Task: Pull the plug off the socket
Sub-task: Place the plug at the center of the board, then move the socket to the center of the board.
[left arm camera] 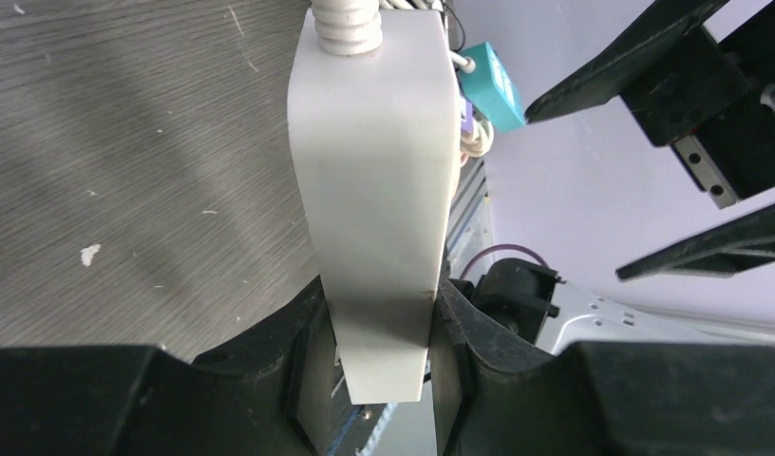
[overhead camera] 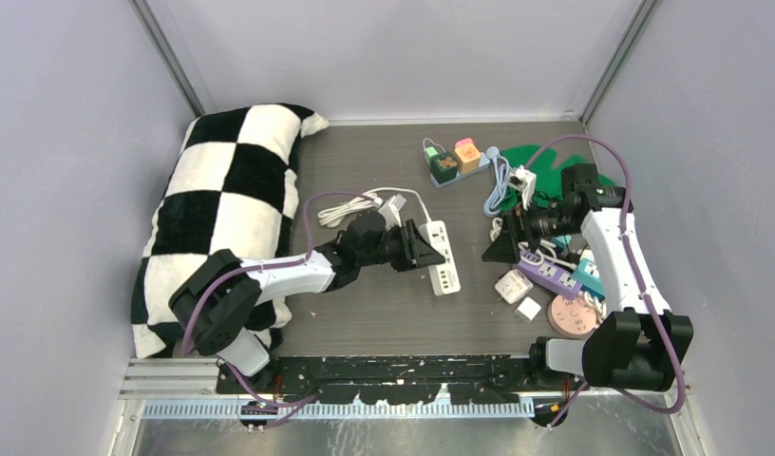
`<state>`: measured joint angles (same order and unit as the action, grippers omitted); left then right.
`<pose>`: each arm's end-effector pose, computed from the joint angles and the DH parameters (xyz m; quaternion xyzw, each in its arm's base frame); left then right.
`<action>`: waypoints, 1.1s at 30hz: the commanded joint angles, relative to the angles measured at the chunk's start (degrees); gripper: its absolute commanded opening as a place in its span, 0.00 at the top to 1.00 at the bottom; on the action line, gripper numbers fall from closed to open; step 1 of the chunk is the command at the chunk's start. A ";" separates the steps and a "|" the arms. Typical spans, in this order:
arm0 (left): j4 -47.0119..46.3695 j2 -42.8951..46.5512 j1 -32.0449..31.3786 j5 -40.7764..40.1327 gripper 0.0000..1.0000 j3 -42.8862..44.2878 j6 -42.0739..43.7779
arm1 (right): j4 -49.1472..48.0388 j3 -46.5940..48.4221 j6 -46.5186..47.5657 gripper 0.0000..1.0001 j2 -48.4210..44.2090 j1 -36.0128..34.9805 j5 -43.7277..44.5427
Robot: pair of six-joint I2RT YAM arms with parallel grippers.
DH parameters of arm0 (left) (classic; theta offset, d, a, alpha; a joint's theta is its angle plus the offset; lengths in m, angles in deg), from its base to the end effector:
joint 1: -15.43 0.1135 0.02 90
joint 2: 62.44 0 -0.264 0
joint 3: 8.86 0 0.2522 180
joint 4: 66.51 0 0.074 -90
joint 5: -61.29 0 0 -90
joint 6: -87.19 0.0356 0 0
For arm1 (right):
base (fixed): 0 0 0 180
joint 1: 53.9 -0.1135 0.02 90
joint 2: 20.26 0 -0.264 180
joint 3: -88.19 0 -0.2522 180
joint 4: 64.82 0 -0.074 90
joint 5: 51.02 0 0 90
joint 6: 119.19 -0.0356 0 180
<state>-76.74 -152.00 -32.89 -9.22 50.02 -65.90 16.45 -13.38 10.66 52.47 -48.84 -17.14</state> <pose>0.2143 -0.2586 0.2112 -0.0083 0.8152 -0.5427 0.2019 0.2177 0.0104 0.2998 -0.3181 0.8178 0.3890 0.2807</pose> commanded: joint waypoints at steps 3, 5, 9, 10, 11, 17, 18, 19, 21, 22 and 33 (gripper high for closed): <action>-6.41 1.54 0.24 0.05 1.00 3.75 -3.70 | -14.04 -3.73 -18.34 0.09 -3.25 -7.06 -0.21; -6.38 1.57 0.24 -0.97 1.00 4.20 -4.68 | -17.64 -6.18 -22.33 0.09 -4.10 -8.35 2.27; -0.48 1.47 0.07 -3.86 1.00 6.90 -5.54 | -20.35 -8.37 -25.22 0.07 -4.67 -9.68 1.13; 1.72 1.40 0.00 -4.38 1.00 7.92 -5.30 | -21.58 -8.94 -26.38 0.07 -4.76 -9.97 1.48; 4.49 1.40 -0.17 -5.14 1.00 9.27 -4.97 | -22.85 -9.53 -27.70 0.07 -4.81 -10.09 2.21; 10.73 1.44 -1.86 -12.87 1.00 12.58 -5.45 | -27.95 -11.80 -33.02 0.06 -3.98 -10.65 6.31; 12.19 1.30 -1.98 -13.88 1.00 13.34 -5.57 | -28.37 -11.98 -33.46 0.05 -3.88 -10.88 5.76; 13.67 1.19 -2.30 -15.03 1.00 14.00 -5.88 | -28.91 -12.20 -34.05 0.05 -3.81 -11.25 5.33; 16.76 0.85 -3.07 -17.49 1.00 15.39 -6.56 | -29.66 -12.56 -34.73 0.05 -3.60 -11.97 4.04; 18.41 0.67 -3.43 -18.64 1.00 16.16 -6.60 | -30.15 -12.77 -35.20 0.05 -3.56 -12.48 3.48; 23.59 0.27 -5.47 -24.92 1.00 19.09 -8.41 | -35.40 -14.20 -39.77 0.07 -0.36 -16.38 5.13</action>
<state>-52.87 -152.24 -37.98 -30.75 66.94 -73.35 -14.98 -27.15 -26.86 51.33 -64.43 -12.64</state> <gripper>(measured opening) 0.368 0.936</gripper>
